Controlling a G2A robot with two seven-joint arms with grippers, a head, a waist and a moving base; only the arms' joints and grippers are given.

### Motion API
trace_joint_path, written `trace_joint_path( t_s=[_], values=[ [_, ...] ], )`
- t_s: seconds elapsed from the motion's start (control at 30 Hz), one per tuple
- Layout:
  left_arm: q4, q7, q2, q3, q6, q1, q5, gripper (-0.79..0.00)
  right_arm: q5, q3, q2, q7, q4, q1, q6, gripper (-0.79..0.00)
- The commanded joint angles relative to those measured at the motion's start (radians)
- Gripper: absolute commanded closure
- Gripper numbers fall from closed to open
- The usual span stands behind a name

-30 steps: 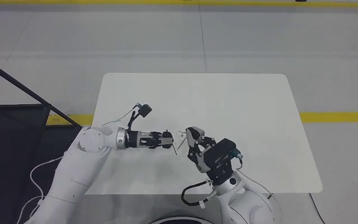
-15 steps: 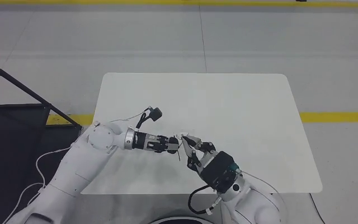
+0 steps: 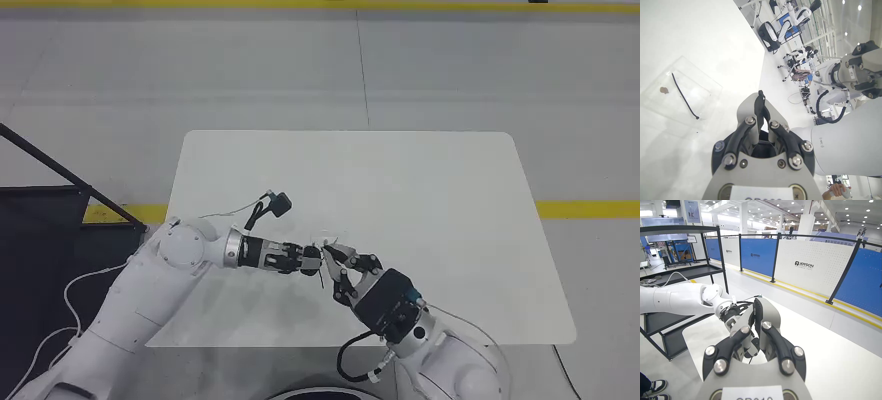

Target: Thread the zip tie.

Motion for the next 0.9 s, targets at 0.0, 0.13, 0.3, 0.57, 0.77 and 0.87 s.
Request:
trace_joint_path(
  t_s=[0.0,0.13,0.3,0.57,0.77,0.87],
  values=[
    [-0.003,-0.023,0.002,-0.003,0.000,-0.008,-0.004,0.000,0.045,0.023,0.004,0.014,0.013,0.017,-0.022,0.000],
    [-0.019,-0.044,0.009,0.008,0.021,-0.029,-0.004,0.000,0.120,0.072,0.013,0.036,0.029,0.044,-0.084,0.000],
    [-0.037,-0.058,0.022,0.043,0.035,-0.061,-0.003,0.000,0.177,0.113,0.027,0.049,0.044,0.073,-0.189,0.000],
    [-0.043,-0.058,0.056,0.117,0.035,-0.111,-0.042,0.000,0.188,0.155,0.051,0.071,0.067,0.128,-0.340,0.000],
    [-0.044,-0.046,0.079,0.166,0.023,-0.137,-0.064,0.000,0.159,0.165,0.060,0.104,0.052,0.136,-0.347,0.000],
    [-0.044,-0.046,0.079,0.166,0.023,-0.137,-0.064,0.000,0.159,0.165,0.060,0.104,0.052,0.136,-0.347,0.000]
  ],
)
